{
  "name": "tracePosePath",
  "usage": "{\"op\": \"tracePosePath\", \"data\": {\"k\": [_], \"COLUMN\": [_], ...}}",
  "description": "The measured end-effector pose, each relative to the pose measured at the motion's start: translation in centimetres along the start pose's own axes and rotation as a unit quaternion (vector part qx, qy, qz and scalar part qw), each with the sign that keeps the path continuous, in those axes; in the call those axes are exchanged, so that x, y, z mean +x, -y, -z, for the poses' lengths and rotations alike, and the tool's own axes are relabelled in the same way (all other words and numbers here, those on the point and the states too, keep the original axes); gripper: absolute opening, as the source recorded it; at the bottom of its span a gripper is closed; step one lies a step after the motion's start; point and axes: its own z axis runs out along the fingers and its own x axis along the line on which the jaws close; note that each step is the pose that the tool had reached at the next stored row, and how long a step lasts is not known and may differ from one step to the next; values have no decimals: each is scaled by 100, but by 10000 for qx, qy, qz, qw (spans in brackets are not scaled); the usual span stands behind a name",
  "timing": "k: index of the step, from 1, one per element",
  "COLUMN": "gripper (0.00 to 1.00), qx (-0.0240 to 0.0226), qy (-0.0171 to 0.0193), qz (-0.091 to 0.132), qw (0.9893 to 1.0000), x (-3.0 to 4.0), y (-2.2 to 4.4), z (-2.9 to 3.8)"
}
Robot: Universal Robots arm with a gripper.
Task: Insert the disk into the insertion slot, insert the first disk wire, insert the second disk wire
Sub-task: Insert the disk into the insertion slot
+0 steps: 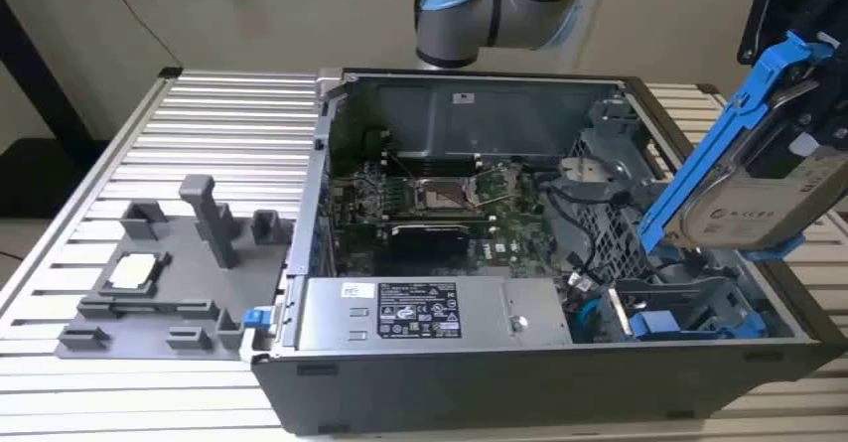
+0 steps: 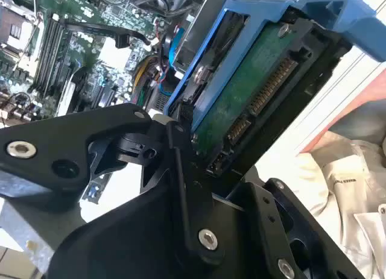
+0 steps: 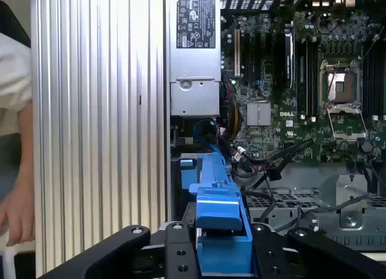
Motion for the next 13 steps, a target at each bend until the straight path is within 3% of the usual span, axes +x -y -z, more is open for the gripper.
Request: {"op": "tracePosePath", "data": {"k": [13], "gripper": [33], "qx": [8], "qy": [0], "qz": [2], "qw": [10000], "x": [0], "y": [1], "z": [-9]}}
